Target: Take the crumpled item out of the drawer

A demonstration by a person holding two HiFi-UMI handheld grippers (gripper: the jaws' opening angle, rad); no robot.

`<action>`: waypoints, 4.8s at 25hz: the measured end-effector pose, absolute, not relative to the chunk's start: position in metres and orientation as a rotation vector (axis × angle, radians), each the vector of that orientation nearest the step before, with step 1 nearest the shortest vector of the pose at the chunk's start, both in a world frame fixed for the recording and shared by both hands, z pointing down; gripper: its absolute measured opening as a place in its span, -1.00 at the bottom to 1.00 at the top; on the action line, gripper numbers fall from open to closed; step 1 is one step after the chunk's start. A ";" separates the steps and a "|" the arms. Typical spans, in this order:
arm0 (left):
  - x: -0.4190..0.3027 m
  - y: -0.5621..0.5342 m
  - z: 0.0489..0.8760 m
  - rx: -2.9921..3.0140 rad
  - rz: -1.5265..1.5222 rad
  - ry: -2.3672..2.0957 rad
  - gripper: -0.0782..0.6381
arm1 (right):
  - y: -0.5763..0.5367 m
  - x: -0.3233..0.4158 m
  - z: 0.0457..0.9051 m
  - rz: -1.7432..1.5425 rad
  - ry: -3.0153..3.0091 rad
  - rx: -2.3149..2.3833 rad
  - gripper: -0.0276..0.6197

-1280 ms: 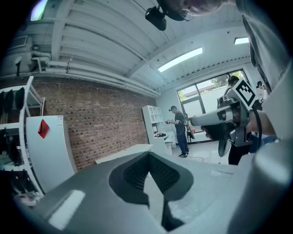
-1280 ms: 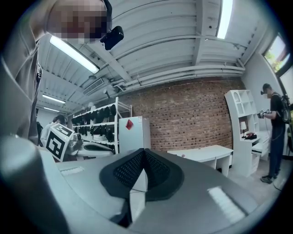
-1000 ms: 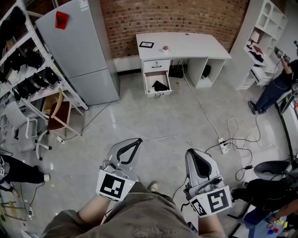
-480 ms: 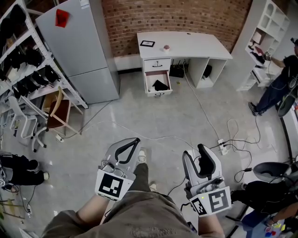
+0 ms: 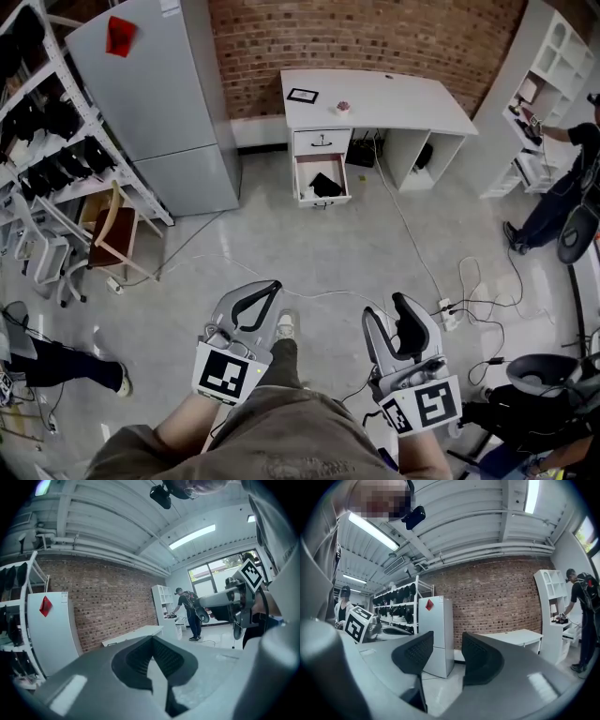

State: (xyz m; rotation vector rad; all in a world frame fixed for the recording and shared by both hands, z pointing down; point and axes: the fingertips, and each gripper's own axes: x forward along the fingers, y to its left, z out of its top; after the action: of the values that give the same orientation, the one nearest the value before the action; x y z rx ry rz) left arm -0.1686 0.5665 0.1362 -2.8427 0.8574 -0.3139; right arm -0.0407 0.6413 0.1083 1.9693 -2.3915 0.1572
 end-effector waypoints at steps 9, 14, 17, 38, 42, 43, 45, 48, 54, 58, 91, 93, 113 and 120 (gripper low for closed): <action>-0.154 0.430 0.147 -2.861 -0.368 0.832 -0.78 | 0.499 -0.024 0.125 0.226 -2.362 1.945 -0.24; -0.147 0.342 0.160 -2.905 -0.368 0.845 -0.78 | 0.410 -0.013 0.138 0.256 -2.324 1.943 -0.24; -0.146 0.295 0.163 -2.907 -0.372 0.864 -0.78 | 0.365 -0.007 0.142 0.274 -2.305 1.933 -0.25; -0.075 0.129 0.247 -2.930 -0.541 0.947 -0.78 | 0.192 0.074 0.235 0.409 -2.250 1.787 -0.26; -0.049 0.092 0.271 -2.933 -0.639 0.998 -0.78 | 0.145 0.098 0.257 0.459 -2.267 1.692 -0.25; -0.042 0.082 0.277 -2.937 -0.667 1.008 -0.78 | 0.133 0.104 0.263 0.474 -2.270 1.663 -0.26; -0.028 0.063 0.288 -2.948 -0.720 1.026 -0.78 | 0.108 0.115 0.276 0.510 -2.275 1.600 -0.26; -0.005 0.034 0.302 -2.957 -0.753 1.073 -0.78 | 0.073 0.133 0.300 0.563 -2.267 1.507 -0.26; 0.029 -0.020 0.334 -2.996 -0.780 1.206 -0.78 | 0.014 0.168 0.361 0.675 -2.221 1.384 -0.24; 0.034 -0.050 0.357 -2.983 -0.863 1.282 -0.78 | -0.016 0.181 0.394 0.741 -2.193 1.319 -0.23; -0.030 -0.107 0.512 -3.020 -1.054 1.404 -0.78 | -0.079 0.136 0.583 0.876 -2.013 1.140 -0.23; -0.031 -0.109 0.532 -3.032 -1.057 1.420 -0.78 | -0.080 0.136 0.606 0.877 -1.996 1.141 -0.23; -0.049 -0.119 0.749 -3.044 -1.194 1.239 -0.78 | -0.109 0.133 0.849 0.832 -1.882 0.982 -0.20; -0.056 -0.135 0.808 -3.036 -1.209 1.267 -0.78 | -0.129 0.124 0.924 0.787 -1.857 0.887 -0.18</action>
State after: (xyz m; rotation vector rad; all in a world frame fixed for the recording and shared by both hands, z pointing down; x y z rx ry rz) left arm -0.0563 -0.1348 0.8084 -3.0360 1.2670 -1.2089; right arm 0.1243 -0.1286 0.9240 0.8868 -1.8567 0.7873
